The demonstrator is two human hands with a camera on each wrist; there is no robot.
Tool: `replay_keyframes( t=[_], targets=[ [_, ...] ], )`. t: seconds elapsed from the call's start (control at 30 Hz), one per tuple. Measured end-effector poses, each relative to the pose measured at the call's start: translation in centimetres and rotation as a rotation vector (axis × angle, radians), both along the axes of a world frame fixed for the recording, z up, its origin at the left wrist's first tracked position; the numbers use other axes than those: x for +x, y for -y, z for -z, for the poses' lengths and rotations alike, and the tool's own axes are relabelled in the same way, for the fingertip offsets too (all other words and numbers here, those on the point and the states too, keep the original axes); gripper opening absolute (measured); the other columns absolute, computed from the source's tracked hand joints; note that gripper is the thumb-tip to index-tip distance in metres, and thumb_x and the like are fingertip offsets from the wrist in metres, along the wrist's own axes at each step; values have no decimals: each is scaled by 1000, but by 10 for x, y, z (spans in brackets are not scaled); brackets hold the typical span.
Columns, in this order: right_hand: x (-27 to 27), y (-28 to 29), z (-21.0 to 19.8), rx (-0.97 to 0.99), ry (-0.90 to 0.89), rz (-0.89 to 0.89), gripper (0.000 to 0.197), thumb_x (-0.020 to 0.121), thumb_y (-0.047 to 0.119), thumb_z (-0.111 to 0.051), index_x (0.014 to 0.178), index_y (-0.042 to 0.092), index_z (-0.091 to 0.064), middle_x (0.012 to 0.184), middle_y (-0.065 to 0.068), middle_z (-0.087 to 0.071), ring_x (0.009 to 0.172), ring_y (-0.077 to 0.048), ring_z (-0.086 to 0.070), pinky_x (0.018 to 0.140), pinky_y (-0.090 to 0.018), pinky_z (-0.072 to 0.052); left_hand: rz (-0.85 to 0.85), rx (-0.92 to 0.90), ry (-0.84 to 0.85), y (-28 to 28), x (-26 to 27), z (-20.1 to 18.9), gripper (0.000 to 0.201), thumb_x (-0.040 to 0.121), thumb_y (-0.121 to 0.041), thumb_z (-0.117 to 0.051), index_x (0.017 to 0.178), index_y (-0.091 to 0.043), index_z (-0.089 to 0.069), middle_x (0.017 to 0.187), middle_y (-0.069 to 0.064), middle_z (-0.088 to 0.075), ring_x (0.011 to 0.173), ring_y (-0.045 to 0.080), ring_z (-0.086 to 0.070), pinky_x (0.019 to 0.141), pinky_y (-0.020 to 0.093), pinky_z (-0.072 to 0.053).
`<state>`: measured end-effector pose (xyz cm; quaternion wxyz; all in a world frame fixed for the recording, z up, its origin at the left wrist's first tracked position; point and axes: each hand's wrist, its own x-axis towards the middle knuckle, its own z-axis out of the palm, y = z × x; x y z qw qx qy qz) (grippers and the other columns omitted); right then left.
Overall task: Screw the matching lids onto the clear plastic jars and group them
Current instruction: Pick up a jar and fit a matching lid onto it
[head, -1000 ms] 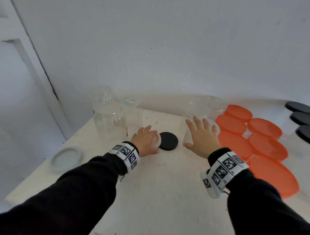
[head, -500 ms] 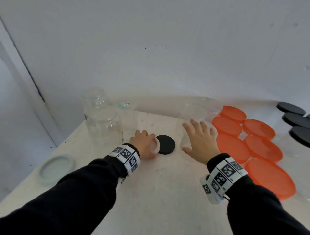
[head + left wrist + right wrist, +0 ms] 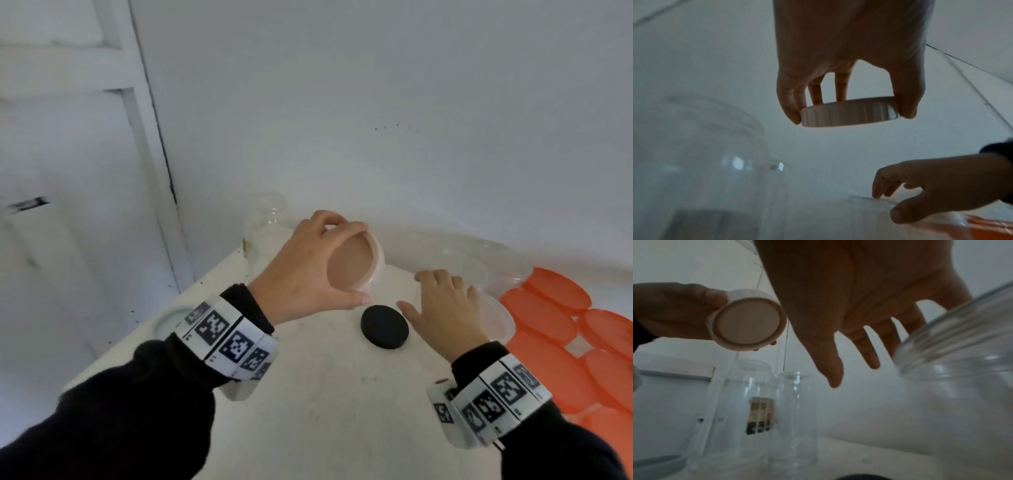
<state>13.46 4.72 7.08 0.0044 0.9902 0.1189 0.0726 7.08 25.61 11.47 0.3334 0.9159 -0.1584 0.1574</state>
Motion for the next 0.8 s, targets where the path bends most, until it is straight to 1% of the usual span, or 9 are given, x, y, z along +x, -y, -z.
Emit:
replay_keyframes(
  t=[0.13, 0.23, 0.3, 0.37, 0.43, 0.5, 0.63, 0.73, 0.8],
  targets=[
    [1, -38, -15, 409, 92, -338, 44, 91, 40, -53, 127, 15, -49, 133, 0, -47, 121, -20, -43, 98, -30, -32, -108, -47, 80, -38, -12, -11, 83, 61, -57, -73, 134, -37, -38, 128, -12, -31, 120, 9, -34, 100, 26, -34],
    [-1, -72, -21, 564, 91, -549, 47, 89, 40, -56, 126, 13, -50, 136, -1, -45, 124, -20, -41, 99, -26, -31, -215, -89, 111, -67, -20, -11, 84, 57, -64, -66, 133, -40, -39, 126, -13, -33, 121, 9, -36, 100, 22, -32],
    [0, -92, -21, 551, 111, -643, 61, 86, 54, -47, 131, 13, -48, 140, -4, -42, 127, -23, -39, 103, -34, -33, -285, -115, 109, -85, -23, -8, 84, 55, -65, -66, 132, -40, -40, 124, -13, -34, 120, 7, -37, 98, 18, -30],
    [2, -109, -18, 468, 88, -695, 75, 80, 65, -34, 138, 19, -42, 147, -4, -35, 132, -25, -33, 108, -41, -30, -340, -141, 95, -100, -26, 0, 84, 54, -64, -67, 130, -41, -41, 123, -13, -34, 120, 7, -38, 97, 17, -30],
    [4, -122, -11, 369, 74, -716, 79, 77, 70, -29, 139, 23, -40, 151, -5, -28, 136, -28, -26, 111, -45, -25, -384, -165, 78, -112, -30, 10, 83, 52, -64, -67, 128, -43, -42, 123, -13, -35, 120, 9, -38, 99, 21, -32],
    [5, -130, -4, 325, 87, -717, 77, 77, 70, -30, 133, 21, -49, 150, -9, -29, 136, -33, -27, 110, -49, -26, -413, -179, 67, -120, -34, 17, 82, 51, -65, -67, 126, -44, -41, 123, -12, -35, 120, 9, -39, 99, 22, -32],
    [6, -138, 6, 347, 73, -695, 69, 75, 67, -42, 119, 15, -56, 146, -13, -36, 134, -37, -31, 108, -52, -28, -444, -192, 48, -133, -41, 29, 84, 50, -65, -67, 127, -42, -42, 124, -10, -36, 119, 9, -39, 98, 20, -31],
    [6, -141, 7, 390, 100, -710, 55, 74, 49, -69, 107, 8, -53, 144, -12, -38, 133, -37, -33, 107, -48, -29, -445, -181, 37, -137, -42, 37, 86, 50, -66, -67, 128, -40, -42, 123, -9, -36, 119, 10, -39, 99, 22, -32],
    [3, -141, 7, 427, 98, -718, 52, 71, 40, -74, 104, 8, -49, 142, -10, -40, 127, -34, -38, 100, -43, -36, -442, -173, 22, -138, -42, 41, 87, 50, -67, -66, 129, -40, -41, 123, -10, -36, 118, 10, -39, 98, 22, -32]
  ],
)
